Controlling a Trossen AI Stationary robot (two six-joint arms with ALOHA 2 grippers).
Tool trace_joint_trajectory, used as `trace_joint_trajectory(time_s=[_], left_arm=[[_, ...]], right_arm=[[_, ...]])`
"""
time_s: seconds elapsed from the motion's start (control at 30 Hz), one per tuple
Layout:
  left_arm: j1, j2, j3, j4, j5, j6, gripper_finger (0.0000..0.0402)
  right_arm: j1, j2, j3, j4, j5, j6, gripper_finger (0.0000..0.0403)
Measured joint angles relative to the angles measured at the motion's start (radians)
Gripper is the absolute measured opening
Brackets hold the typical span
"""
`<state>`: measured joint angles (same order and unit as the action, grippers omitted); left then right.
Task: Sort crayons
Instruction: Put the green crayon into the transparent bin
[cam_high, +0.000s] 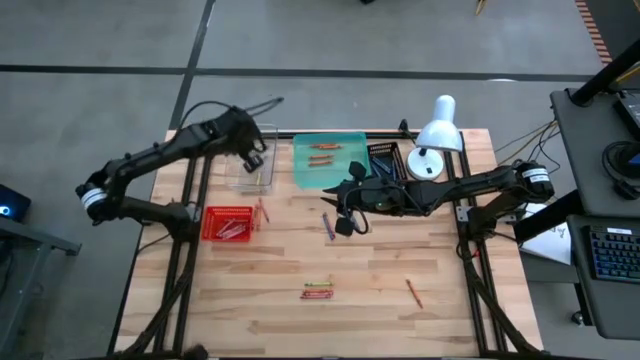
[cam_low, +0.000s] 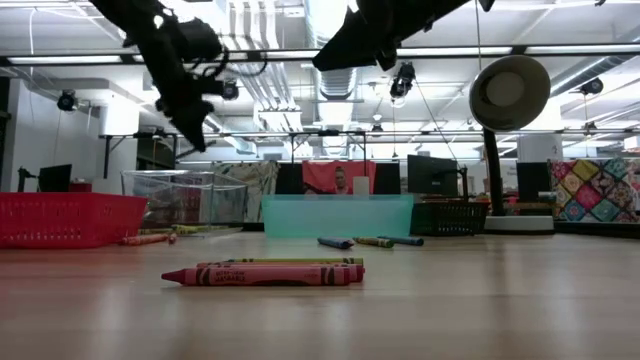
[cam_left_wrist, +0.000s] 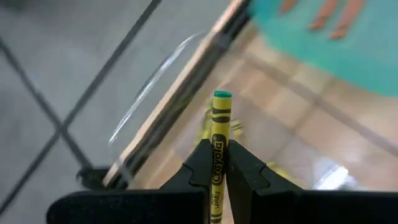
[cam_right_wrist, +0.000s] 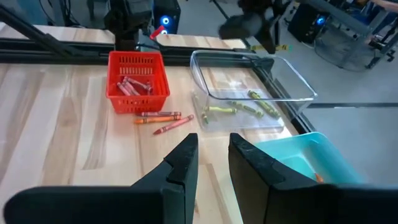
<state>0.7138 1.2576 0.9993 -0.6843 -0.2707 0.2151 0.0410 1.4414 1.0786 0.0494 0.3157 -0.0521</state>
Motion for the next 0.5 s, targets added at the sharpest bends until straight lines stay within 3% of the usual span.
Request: trace_joint_trajectory(time_s=[0.17,0.33,0.5], left_arm=[[0.083,0.088,0.001,0.002,0.0,-0.005,0.0002],[0.088,0.179,0.002,0.005,-0.004,0.054,0.0002],[0.092,0.241,0.002,0.028,-0.078,0.072,0.0006]], right_arm=[[0.0,0.0,0.0,-0.001,0.0,0.008,0.0079],[0.0,0.0,0.0,-0.001,0.0,0.009,0.008],[0.0,0.0,-0.001,-0.001,0.0,0.017,0.0081]])
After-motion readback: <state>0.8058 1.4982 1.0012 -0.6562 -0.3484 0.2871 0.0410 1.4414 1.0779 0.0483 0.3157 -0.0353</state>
